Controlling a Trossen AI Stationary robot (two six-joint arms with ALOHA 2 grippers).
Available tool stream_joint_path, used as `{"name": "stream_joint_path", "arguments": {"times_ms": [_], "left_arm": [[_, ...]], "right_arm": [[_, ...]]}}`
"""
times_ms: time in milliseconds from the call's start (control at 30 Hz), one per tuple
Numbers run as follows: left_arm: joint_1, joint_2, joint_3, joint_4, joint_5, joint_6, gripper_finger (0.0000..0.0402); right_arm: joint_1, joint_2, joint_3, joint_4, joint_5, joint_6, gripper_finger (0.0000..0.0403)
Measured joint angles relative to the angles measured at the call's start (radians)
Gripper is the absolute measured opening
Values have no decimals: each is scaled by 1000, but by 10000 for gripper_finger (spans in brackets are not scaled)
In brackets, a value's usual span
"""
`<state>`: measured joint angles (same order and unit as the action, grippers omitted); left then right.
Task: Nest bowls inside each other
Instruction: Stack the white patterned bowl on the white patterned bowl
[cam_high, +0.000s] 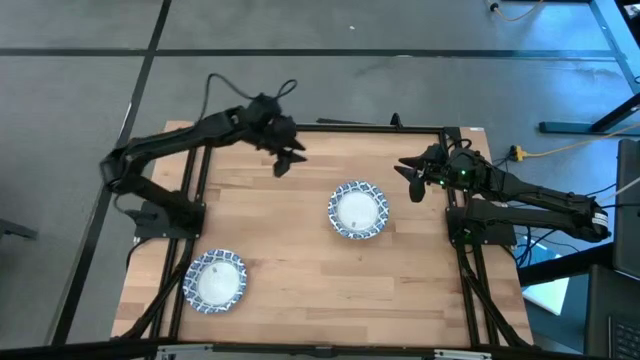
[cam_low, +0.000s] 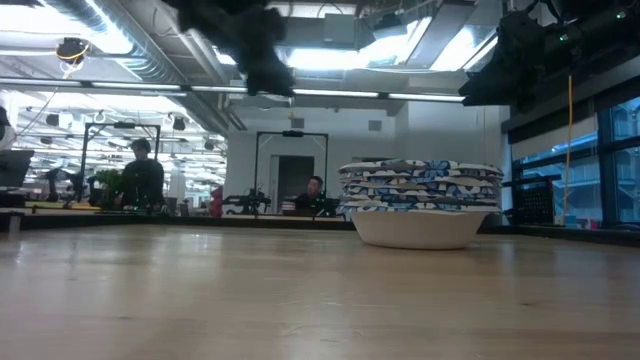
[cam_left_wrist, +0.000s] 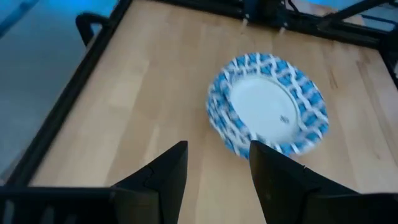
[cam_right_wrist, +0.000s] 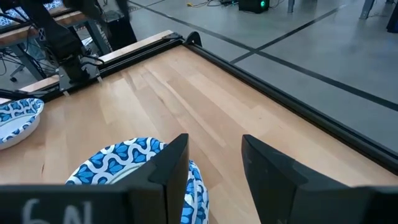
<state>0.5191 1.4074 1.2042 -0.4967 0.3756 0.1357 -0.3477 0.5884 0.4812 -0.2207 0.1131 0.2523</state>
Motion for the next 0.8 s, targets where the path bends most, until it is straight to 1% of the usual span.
{"name": "stream_joint_path", "arguments": {"times_ms": [233,433,600,733,800], "left_arm": [[-25,-251,-275,37,2,-94,166],[-78,-428,-453,36,11,-186,166],[-131,-502,-521,37,11,-298,166],[-167,-513,-527,36,11,-363,166],[-179,-513,-527,36,9,-367,166]], "right_arm": [[0,0,0,0,0,1,150],[0,0,0,1,0,1,150],[0,0,0,2,0,1,150],[0,0,0,2,0,1,150],[0,0,0,2,0,1,150]]}}
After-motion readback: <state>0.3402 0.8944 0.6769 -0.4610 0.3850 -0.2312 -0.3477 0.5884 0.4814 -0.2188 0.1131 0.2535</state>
